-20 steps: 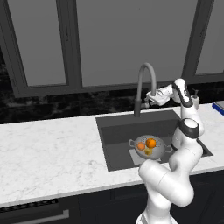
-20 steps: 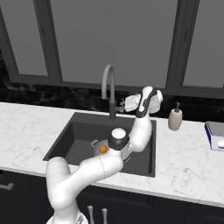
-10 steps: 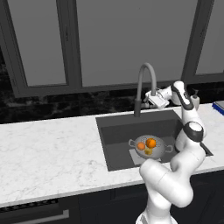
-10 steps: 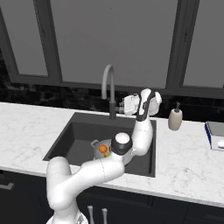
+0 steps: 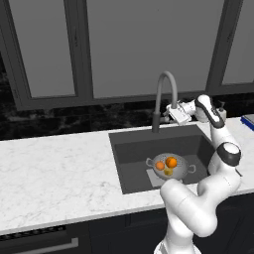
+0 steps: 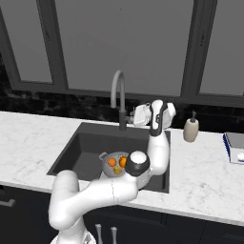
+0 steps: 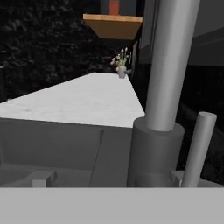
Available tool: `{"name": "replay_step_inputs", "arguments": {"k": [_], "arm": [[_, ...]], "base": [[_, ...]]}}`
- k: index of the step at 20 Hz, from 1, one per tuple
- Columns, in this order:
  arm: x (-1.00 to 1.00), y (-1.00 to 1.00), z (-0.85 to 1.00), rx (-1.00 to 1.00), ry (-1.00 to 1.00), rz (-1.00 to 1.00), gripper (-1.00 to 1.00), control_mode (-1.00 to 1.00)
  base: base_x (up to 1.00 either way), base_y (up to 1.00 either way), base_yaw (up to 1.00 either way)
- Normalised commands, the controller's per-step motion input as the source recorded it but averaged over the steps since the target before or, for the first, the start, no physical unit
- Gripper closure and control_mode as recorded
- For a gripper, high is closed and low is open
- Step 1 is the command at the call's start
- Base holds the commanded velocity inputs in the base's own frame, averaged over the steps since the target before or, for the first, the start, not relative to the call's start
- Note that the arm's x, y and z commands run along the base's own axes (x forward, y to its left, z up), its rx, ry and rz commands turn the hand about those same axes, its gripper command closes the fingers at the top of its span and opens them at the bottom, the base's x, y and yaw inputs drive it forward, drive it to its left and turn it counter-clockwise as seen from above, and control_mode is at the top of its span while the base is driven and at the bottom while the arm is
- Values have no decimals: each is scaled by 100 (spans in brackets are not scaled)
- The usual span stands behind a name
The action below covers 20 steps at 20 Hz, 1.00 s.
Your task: Put the colander in the sink, put the kiwi, orange, tangerine in the colander, and turn on the sink faucet and pour water over the colander.
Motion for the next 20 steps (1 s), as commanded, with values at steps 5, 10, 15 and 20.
{"name": "replay_step_inputs", "arguments": {"k": [5,10,15,20], "arm": [[-26,-3,0,1,-1,-11,-100,-100],[-19,-14,7,5,-2,-6,-100,-100],[0,-4,8,6,-1,-6,-100,-100],[0,-15,23,9,0,-7,-100,-100]], "base": [[0,0,0],[0,0,0],[0,0,0],[0,0,0]]}}
